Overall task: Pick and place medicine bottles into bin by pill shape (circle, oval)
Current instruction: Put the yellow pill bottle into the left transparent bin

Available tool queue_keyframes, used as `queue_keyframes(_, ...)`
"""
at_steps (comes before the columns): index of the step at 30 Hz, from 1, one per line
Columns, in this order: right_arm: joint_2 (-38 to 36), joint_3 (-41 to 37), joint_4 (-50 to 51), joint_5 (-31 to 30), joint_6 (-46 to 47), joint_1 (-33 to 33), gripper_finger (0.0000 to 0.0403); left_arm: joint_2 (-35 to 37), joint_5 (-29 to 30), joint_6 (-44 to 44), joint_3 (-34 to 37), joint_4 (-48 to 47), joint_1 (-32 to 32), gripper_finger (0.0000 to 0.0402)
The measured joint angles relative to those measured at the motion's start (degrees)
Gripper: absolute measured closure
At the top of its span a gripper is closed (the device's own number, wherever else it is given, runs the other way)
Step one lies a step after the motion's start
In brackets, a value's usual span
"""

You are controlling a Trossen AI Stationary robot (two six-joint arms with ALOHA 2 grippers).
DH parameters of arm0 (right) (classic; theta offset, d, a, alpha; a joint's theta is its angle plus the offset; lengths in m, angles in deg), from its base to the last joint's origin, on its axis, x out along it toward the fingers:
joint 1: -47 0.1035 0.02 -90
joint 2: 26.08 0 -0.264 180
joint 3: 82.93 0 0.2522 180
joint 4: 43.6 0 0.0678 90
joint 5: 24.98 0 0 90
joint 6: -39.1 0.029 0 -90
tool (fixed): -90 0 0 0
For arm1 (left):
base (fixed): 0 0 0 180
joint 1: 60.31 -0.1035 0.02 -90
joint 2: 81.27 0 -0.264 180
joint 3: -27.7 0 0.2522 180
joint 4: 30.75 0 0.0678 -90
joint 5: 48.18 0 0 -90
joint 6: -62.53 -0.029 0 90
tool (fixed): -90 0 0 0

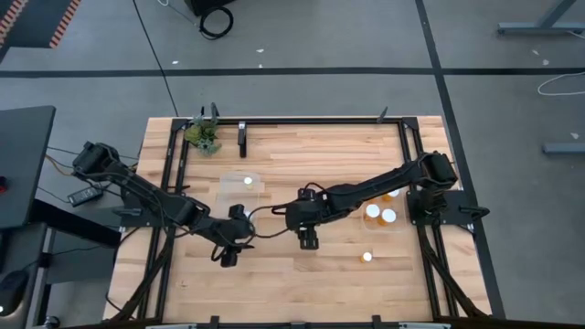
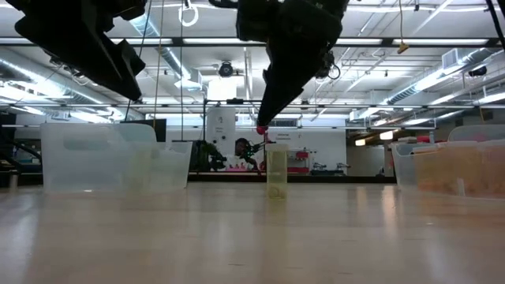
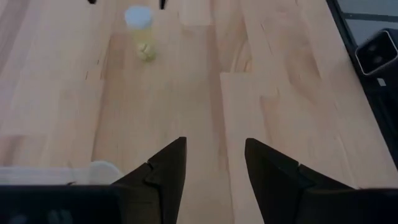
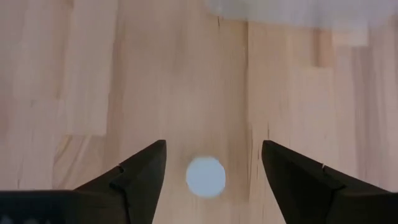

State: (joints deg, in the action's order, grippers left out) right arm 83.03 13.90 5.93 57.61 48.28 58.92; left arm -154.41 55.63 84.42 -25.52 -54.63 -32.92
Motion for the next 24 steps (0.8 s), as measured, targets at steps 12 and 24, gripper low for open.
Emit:
queue_keyframes(12, -3.17, 0.0, -0.35, -3.24, -3.75, 0.24, 0.0131, -1.57, 0.14, -0.01, -0.02, 0.5, -3.96, 0.023)
queue_keyframes(24, -9.28, -0.02, 2.81, -6.68, -6.41, -0.26, 0.0131, -1.92, -0.48, -1.78, 0.0, 5.95, -8.19, 0.023)
